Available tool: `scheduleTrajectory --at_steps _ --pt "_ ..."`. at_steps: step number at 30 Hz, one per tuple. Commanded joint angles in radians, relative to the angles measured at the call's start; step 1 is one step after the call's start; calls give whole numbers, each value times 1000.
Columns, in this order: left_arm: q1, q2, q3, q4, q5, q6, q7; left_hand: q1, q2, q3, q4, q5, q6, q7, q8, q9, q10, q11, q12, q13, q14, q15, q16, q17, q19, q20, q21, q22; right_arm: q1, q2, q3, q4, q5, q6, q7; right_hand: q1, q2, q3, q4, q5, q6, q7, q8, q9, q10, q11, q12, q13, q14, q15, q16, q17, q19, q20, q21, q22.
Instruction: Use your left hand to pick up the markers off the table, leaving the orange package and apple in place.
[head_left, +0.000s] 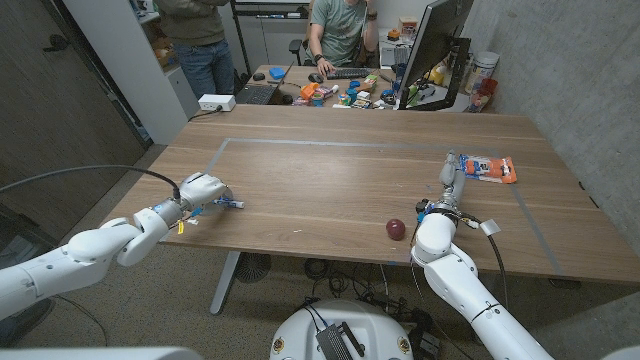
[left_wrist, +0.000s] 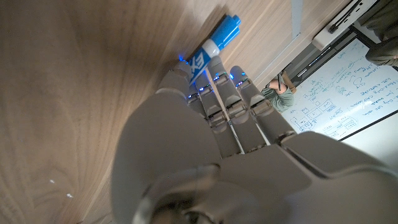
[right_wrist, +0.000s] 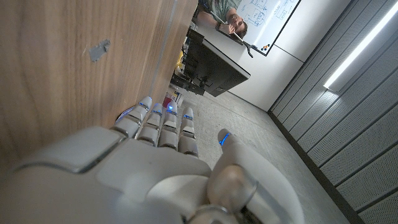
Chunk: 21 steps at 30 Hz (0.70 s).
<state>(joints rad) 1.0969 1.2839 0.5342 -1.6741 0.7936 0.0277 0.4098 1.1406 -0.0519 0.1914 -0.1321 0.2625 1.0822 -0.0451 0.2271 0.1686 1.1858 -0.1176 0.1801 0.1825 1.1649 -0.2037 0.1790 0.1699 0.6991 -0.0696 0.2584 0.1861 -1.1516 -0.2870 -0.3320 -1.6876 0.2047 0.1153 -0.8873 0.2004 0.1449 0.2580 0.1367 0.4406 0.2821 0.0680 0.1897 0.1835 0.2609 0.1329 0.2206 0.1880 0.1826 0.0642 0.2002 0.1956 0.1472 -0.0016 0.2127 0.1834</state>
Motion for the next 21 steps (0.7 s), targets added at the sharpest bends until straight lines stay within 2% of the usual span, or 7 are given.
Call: scheduleTrajectory --at_steps 1,15,18,21 --pt "46 62 -110 -132 -90 125 -51 13 0 13 0 4 181 -13 -4 6 84 -90 3 0 -3 1 -1 0 -5 -60 -7 3 -9 1 10 2 16 27 14 -7 27 -3 -1 4 6 0 5 3 2 8 1 2 10 1 8 0 13 -2 2 4" --pt "109 107 -186 -229 -132 207 -54 7 -5 23 2 -5 189 -13 -11 6 88 -85 6 0 11 6 5 0 -4 -58 -12 3 -20 -2 22 -10 23 50 26 -9 27 -6 -2 4 9 -2 6 3 1 2 1 2 14 -2 8 0 16 2 3 4" --pt "124 118 -218 -256 -164 225 -52 5 -6 26 3 -7 190 -12 -13 6 87 -87 6 0 12 6 5 0 -5 -55 -13 3 -21 -4 23 -13 25 51 31 -9 26 -6 -2 4 10 -2 6 3 1 3 0 2 14 -2 8 0 16 2 3 4" --pt "160 150 -266 -294 -207 244 -42 4 -7 28 3 -8 189 -10 -15 6 85 -88 5 0 10 5 3 0 -6 -54 -15 3 -21 -5 24 -15 25 52 34 -9 26 -6 -2 4 10 -2 6 3 2 3 0 1 13 -3 8 0 16 3 3 4"
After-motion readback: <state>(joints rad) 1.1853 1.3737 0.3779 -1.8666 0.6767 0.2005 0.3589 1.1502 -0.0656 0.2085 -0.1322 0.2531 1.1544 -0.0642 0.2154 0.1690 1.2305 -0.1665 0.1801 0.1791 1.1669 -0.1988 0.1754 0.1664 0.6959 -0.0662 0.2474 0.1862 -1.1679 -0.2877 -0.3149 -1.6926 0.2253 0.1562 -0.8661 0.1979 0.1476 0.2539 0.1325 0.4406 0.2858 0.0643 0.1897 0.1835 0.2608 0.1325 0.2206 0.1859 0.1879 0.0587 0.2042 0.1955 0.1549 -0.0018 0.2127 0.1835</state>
